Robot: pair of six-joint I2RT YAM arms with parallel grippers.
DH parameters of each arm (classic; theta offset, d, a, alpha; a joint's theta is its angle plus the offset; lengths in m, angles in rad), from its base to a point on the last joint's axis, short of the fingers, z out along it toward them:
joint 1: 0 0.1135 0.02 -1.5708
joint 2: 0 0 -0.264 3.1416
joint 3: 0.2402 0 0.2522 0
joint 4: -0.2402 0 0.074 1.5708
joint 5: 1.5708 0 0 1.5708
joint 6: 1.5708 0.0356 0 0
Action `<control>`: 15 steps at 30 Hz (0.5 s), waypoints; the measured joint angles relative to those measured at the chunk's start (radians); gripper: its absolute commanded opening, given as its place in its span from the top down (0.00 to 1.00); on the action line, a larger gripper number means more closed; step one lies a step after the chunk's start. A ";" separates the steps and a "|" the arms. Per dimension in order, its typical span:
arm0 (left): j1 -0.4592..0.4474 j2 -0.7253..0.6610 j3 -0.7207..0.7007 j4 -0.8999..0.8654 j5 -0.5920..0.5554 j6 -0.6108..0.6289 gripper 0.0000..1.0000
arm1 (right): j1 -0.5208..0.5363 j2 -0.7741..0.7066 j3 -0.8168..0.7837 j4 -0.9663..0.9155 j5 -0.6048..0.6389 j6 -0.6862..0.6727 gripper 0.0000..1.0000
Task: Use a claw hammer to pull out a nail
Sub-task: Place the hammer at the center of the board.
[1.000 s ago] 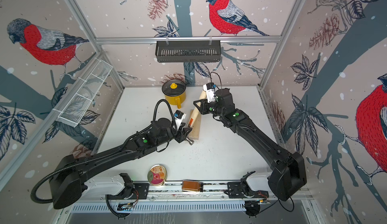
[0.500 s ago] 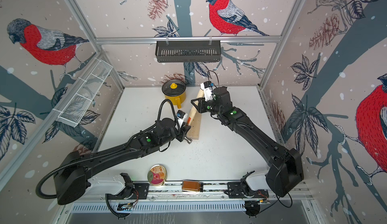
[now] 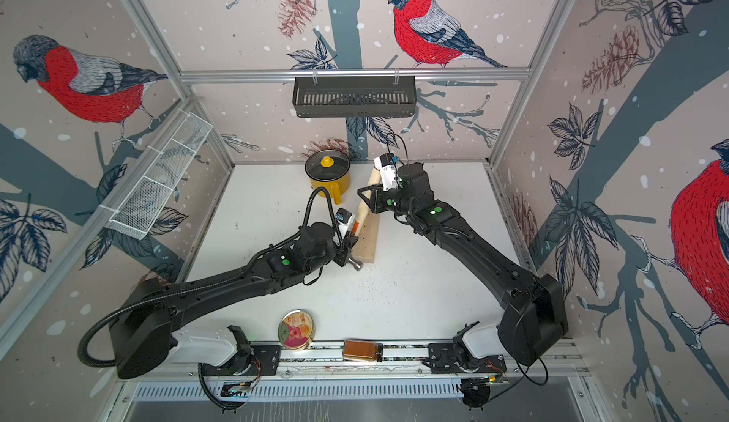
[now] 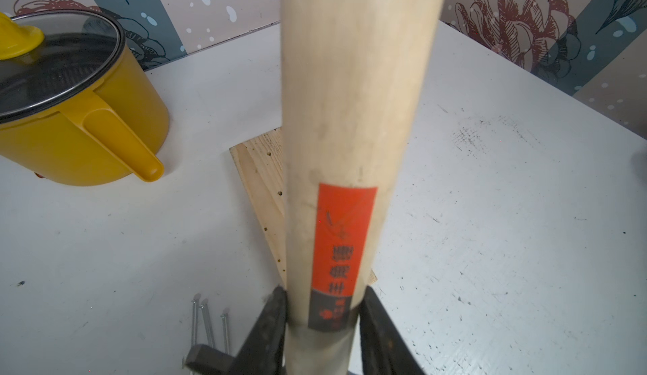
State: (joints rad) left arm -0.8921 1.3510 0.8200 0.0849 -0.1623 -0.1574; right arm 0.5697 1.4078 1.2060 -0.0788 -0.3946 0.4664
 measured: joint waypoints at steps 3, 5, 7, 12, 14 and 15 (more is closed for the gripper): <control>0.000 0.006 0.005 0.000 -0.008 0.000 0.65 | 0.001 0.005 0.006 0.000 0.003 -0.003 1.00; 0.000 0.010 0.008 0.000 -0.017 0.002 0.63 | 0.002 0.008 0.010 0.000 0.005 -0.006 1.00; 0.000 0.014 0.008 -0.001 -0.021 0.003 0.61 | 0.004 0.010 0.013 0.000 0.003 -0.003 1.00; 0.000 0.016 0.008 -0.015 -0.021 0.004 0.60 | 0.011 0.011 0.015 0.003 -0.015 0.001 1.00; 0.000 0.016 0.008 -0.016 -0.021 0.004 0.60 | 0.011 0.011 0.015 0.003 -0.016 0.002 1.00; 0.000 0.017 0.008 -0.016 -0.021 0.004 0.60 | 0.011 0.010 0.015 0.003 -0.016 0.001 1.00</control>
State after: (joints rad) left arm -0.8921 1.3678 0.8280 0.0692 -0.1833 -0.1535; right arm 0.5812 1.4181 1.2209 -0.0757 -0.4110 0.4675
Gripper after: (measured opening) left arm 0.395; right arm 0.246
